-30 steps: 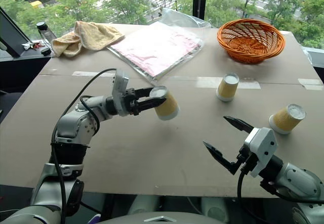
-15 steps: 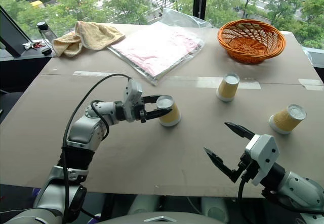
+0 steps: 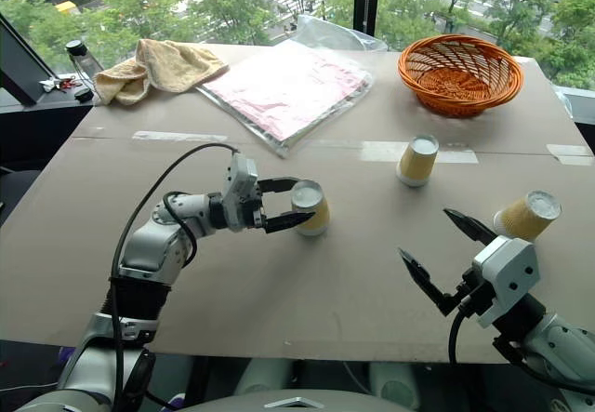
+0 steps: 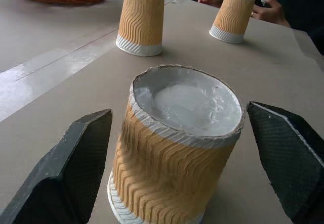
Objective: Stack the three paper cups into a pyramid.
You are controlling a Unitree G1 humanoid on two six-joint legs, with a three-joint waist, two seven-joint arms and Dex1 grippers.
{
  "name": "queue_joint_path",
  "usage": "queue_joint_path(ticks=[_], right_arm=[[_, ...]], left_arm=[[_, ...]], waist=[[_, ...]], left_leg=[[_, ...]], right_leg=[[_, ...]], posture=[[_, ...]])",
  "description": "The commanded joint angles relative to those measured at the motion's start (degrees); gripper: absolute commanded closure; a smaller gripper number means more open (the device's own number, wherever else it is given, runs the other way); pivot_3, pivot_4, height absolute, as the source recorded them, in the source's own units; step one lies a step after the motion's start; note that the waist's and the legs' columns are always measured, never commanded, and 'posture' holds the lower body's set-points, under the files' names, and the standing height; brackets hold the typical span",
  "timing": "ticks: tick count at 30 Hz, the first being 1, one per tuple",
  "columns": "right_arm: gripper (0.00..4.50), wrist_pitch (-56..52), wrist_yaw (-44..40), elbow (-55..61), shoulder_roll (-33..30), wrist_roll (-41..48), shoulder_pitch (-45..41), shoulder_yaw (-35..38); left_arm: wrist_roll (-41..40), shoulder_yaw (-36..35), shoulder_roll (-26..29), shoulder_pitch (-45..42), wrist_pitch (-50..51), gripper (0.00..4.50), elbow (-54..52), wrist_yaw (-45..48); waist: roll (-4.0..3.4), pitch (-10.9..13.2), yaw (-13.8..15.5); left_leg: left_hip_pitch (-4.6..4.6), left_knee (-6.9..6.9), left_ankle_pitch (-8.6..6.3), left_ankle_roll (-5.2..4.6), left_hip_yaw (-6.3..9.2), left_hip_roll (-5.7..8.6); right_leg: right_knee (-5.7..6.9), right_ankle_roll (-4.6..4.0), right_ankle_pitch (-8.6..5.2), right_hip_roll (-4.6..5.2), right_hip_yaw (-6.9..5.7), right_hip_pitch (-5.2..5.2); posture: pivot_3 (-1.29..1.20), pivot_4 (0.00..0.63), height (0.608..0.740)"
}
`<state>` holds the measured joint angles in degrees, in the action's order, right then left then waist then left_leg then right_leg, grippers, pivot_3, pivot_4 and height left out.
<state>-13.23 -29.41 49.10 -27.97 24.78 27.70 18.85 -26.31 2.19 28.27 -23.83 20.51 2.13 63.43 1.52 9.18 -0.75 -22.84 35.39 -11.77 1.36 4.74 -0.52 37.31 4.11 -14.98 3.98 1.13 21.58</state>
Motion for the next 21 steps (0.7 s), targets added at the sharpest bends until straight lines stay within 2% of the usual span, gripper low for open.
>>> queue_joint_path(ticks=[1,4,9,15,21], right_arm=[[0.0,-1.6,6.6,-1.4,1.0,-2.9,-2.9,5.4],[0.0,-5.2,12.8,-7.3,0.0,-9.0,-7.4,8.2],[0.0,-12.4,17.9,-14.9,-0.7,-12.0,-14.1,9.4],[0.0,-24.0,22.1,-18.8,1.1,-8.7,-21.3,11.8],[0.0,-29.9,23.3,-22.5,3.1,-5.5,-24.5,14.1]], left_arm=[[-5.9,-4.6,1.6,0.7,3.3,0.07,-6.6,-0.1],[-11.7,-7.0,3.1,1.4,7.2,0.07,-11.6,1.5],[-17.6,-5.6,6.5,3.0,12.9,0.07,-19.9,4.6],[-20.0,-3.2,8.8,5.4,14.6,0.07,-26.9,6.8],[-20.0,-1.9,8.7,5.8,14.3,0.07,-29.1,5.7]], waist=[[-0.02,0.0,0.1],[-0.01,0.0,0.1],[-0.09,0.0,0.0],[-0.23,0.1,0.0],[-0.24,0.1,0.0]], left_leg=[[0.0,0.0,0.0,0.0,0.0,0.0],[-0.01,0.0,0.0,0.0,-0.03,0.02],[0.0,-0.02,0.0,0.0,-0.04,0.01],[0.01,-0.04,0.0,0.0,-0.11,0.01],[-0.01,-0.04,0.0,-0.01,-0.13,0.02]], right_leg=[[-0.01,-0.02,0.01,0.0,0.0,0.0],[-0.02,-0.09,0.01,0.01,0.02,0.0],[-0.02,-0.16,-0.01,0.0,0.03,0.01],[-0.01,-0.17,-0.01,0.0,0.12,0.02],[-0.05,-0.17,-0.02,0.0,0.12,0.02]], posture=[[0.0,0.15,0.74],[0.0,0.15,0.74],[0.0,0.15,0.74],[0.0,0.15,0.74],[0.0,0.15,0.74]])
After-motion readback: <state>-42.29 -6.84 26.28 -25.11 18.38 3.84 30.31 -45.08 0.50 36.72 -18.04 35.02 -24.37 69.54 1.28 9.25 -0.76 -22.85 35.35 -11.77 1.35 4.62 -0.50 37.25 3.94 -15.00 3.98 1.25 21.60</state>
